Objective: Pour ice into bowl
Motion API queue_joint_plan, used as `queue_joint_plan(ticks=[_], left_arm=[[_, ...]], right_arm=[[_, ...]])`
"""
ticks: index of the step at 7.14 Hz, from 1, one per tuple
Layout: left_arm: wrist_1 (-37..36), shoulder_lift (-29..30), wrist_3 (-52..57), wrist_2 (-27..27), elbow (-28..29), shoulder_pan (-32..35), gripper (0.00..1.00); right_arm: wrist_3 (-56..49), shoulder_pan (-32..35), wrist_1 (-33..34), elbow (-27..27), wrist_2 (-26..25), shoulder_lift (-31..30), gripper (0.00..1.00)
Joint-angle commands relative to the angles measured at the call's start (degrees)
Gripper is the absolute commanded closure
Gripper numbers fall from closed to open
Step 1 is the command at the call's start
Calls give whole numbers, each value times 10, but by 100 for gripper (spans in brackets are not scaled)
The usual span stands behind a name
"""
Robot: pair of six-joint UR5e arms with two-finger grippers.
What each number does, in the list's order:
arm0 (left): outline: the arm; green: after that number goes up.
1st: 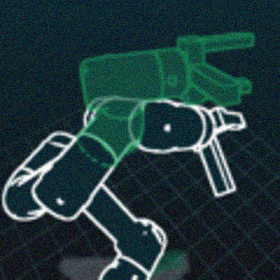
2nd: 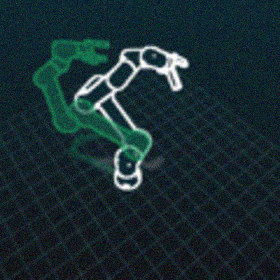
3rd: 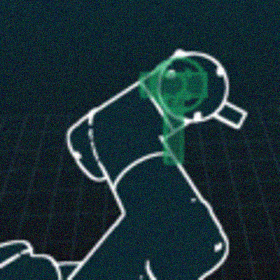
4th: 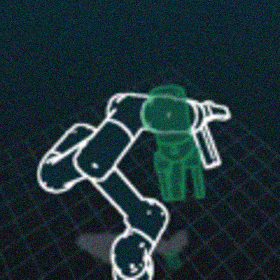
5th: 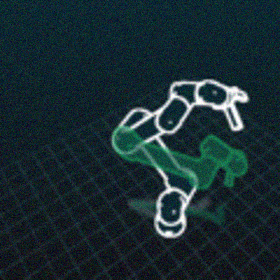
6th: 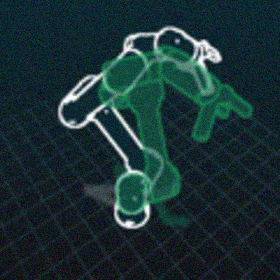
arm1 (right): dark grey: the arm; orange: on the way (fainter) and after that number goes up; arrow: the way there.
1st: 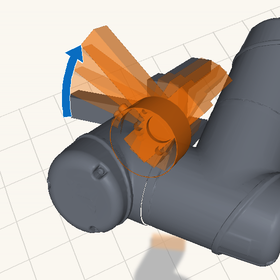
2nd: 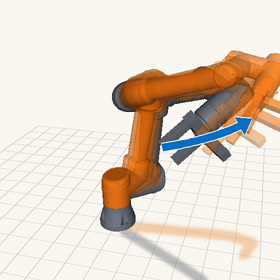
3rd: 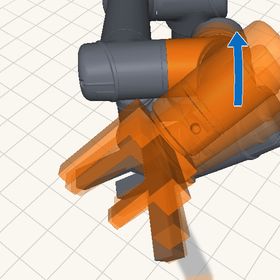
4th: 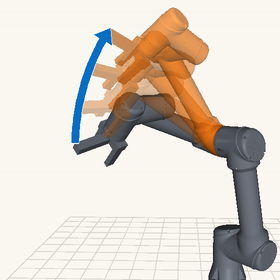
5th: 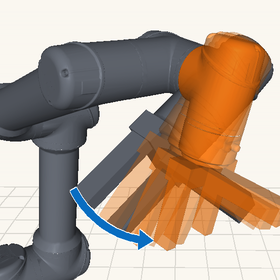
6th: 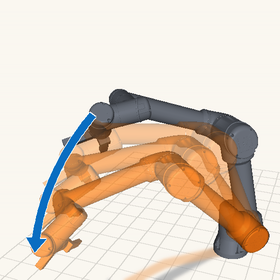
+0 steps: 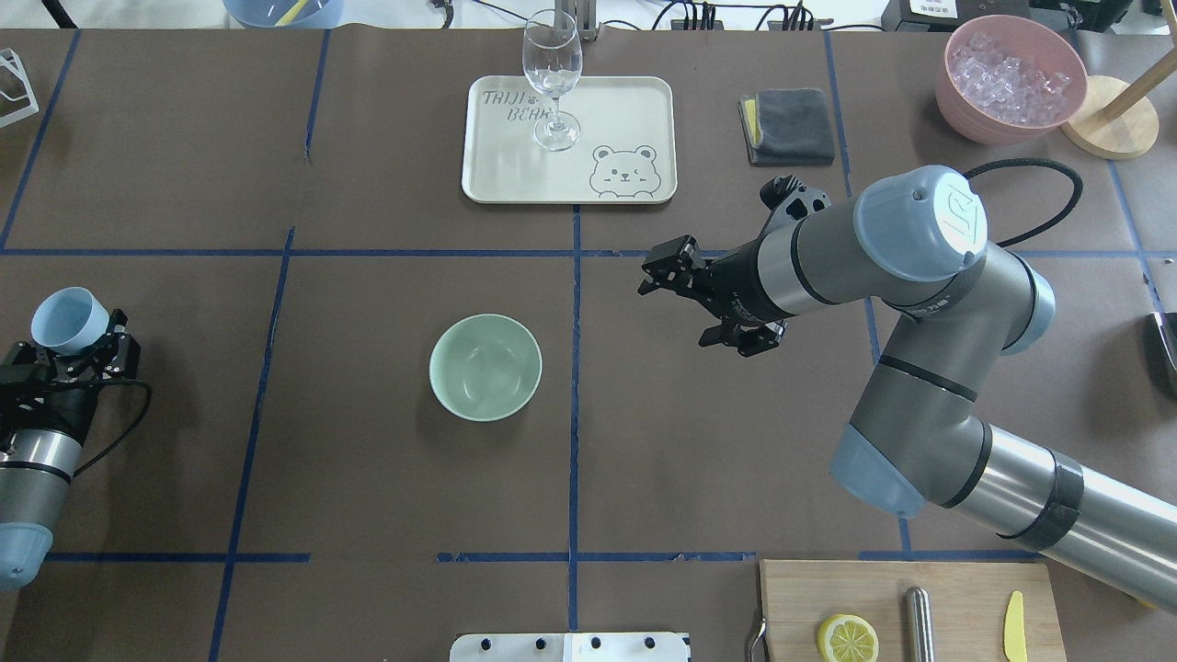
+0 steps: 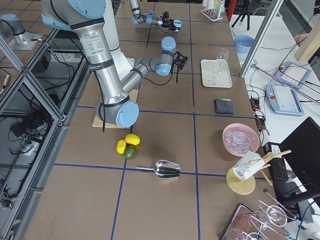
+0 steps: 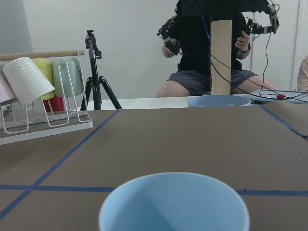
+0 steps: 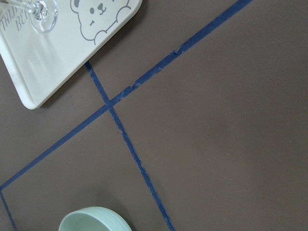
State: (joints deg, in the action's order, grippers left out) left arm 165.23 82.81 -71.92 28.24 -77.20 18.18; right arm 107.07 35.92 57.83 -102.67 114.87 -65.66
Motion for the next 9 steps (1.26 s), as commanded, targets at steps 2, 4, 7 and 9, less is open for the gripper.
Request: queue_joint_plan(ticks=[2, 4, 7, 9], left_arm=[[216, 3, 296, 62, -44, 12, 100], [215, 24, 434, 62, -97, 8, 100], [213, 66, 548, 70, -133, -53, 100], [63, 127, 554, 74, -161, -91, 100]], right_arm=[[1, -1, 0, 0, -4, 2, 0], [0, -4, 0, 1, -8, -1, 0], [0, -7, -1, 7, -8, -3, 0], [-2, -7, -1, 12, -8, -7, 0]])
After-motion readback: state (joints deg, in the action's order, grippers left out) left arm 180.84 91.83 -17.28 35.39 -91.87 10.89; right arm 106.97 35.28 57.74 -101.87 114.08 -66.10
